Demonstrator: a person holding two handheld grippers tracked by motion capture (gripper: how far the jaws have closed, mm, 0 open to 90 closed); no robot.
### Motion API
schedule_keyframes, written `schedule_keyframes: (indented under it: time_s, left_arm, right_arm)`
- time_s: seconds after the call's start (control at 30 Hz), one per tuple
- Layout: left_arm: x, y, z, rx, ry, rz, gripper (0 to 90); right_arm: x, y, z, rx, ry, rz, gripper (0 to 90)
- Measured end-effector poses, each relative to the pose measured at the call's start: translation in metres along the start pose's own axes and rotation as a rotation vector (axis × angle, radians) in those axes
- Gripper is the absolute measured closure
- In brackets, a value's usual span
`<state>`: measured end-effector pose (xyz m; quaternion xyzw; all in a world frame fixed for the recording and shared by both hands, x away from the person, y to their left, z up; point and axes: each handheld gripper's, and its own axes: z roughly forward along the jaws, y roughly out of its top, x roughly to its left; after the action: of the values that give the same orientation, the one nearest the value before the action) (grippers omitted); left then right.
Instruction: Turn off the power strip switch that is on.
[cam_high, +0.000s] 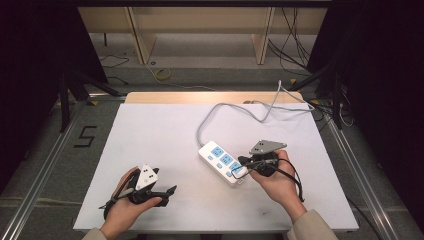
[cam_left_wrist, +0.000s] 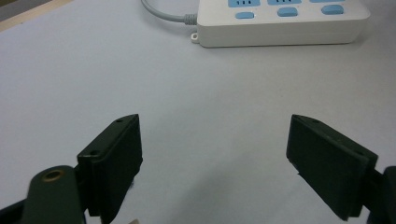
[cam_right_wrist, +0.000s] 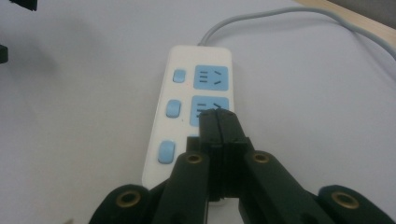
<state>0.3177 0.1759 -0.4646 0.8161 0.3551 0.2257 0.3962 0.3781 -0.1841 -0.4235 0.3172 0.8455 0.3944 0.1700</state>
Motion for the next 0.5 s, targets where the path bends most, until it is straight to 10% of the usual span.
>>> schedule_keyframes:
  time_s: [0.5]
  left_arm:
    - [-0.0006,0.0002,0.0004,-0.001,0.001,0.003,18.2]
  right_arm:
    - [0.0004,0.0093,0.0021,0.008,-0.003,-0.005,90.0]
